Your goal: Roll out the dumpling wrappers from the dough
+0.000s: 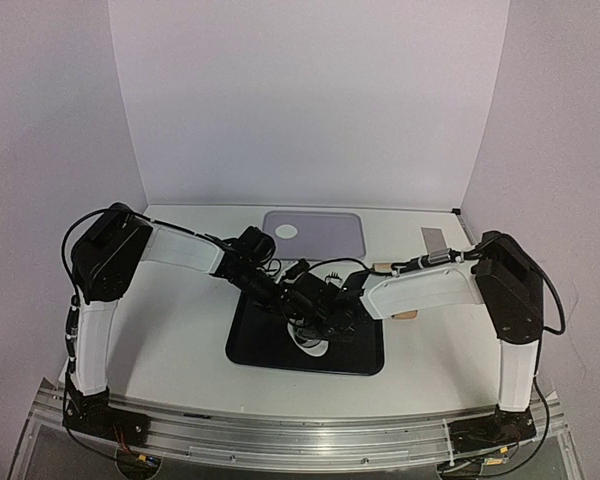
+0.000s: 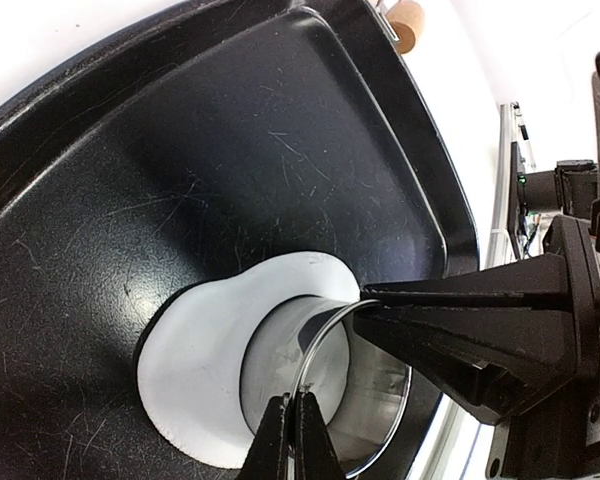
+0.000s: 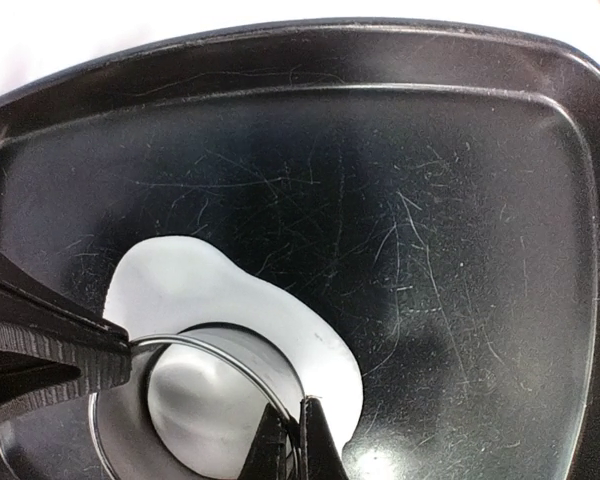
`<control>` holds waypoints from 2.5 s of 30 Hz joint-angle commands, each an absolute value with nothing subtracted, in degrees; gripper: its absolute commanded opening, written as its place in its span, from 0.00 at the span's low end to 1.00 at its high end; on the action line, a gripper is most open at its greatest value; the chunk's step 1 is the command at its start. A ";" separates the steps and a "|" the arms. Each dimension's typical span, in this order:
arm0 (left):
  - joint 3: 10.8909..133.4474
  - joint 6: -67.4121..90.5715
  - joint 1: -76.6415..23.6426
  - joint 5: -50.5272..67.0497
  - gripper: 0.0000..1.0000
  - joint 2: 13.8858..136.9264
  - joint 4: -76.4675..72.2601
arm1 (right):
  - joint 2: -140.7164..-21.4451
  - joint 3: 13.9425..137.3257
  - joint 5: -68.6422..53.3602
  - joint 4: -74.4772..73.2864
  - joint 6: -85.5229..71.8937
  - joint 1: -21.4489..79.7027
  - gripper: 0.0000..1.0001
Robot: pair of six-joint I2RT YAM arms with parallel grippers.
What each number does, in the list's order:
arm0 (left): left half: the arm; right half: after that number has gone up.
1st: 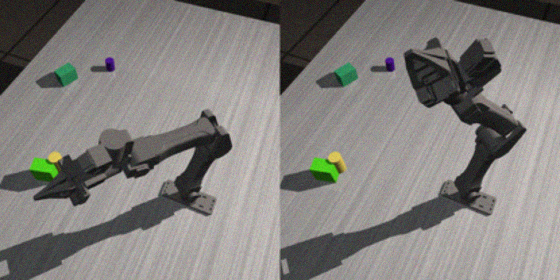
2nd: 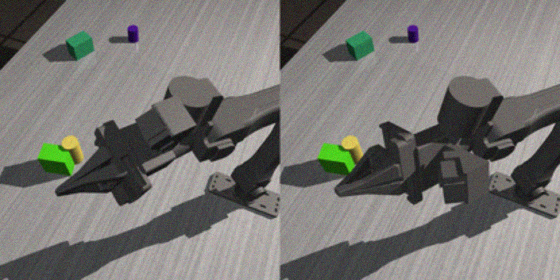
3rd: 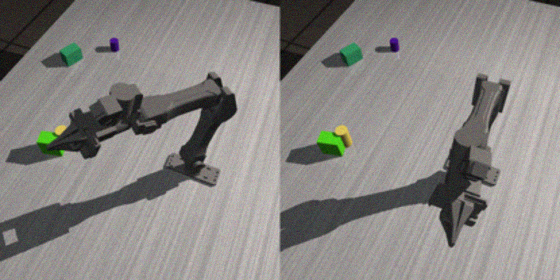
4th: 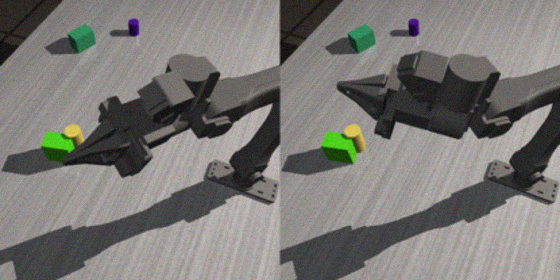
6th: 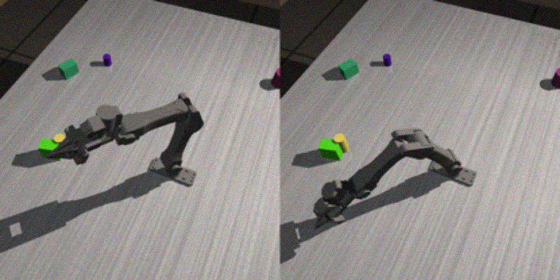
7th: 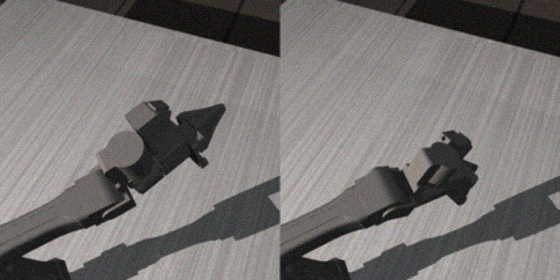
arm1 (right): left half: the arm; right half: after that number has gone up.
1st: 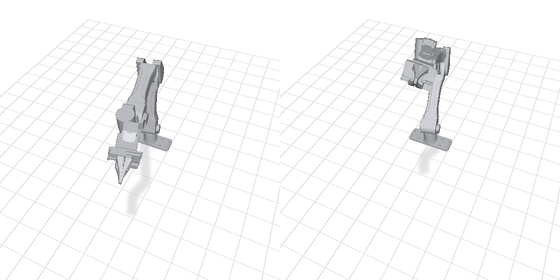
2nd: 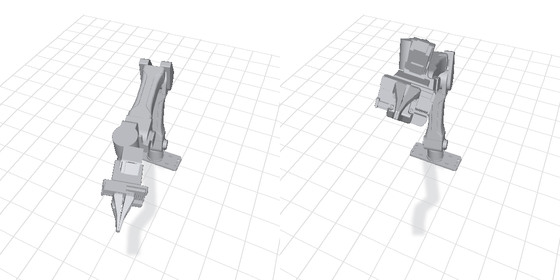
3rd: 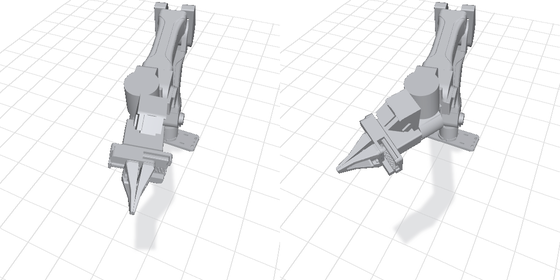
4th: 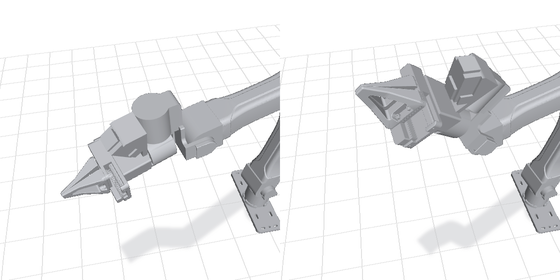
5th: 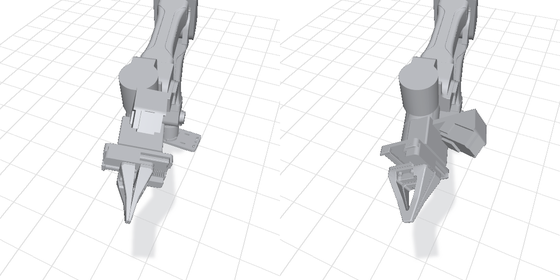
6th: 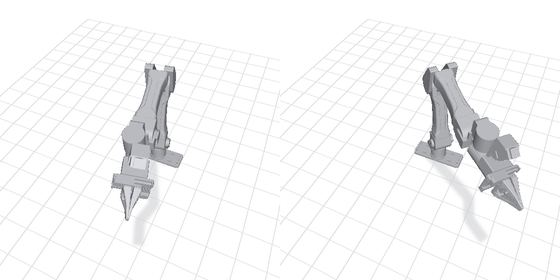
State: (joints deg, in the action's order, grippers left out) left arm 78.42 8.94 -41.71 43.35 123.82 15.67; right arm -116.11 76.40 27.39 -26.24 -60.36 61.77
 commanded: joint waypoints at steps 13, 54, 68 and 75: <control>59.41 8.76 -44.55 35.82 0.00 126.25 23.77 | -122.26 79.09 20.56 -27.95 -54.00 56.97 0.00; 65.86 5.36 -38.86 31.47 0.00 129.17 29.67 | -125.47 86.56 15.70 -31.54 -55.23 61.31 0.00; 70.20 10.23 -44.57 40.05 0.00 127.67 25.36 | -123.64 85.14 17.85 -32.15 -52.17 59.20 0.00; 68.87 4.95 -39.46 31.07 0.00 127.71 27.03 | -121.66 82.46 19.37 -32.17 -53.63 58.99 0.00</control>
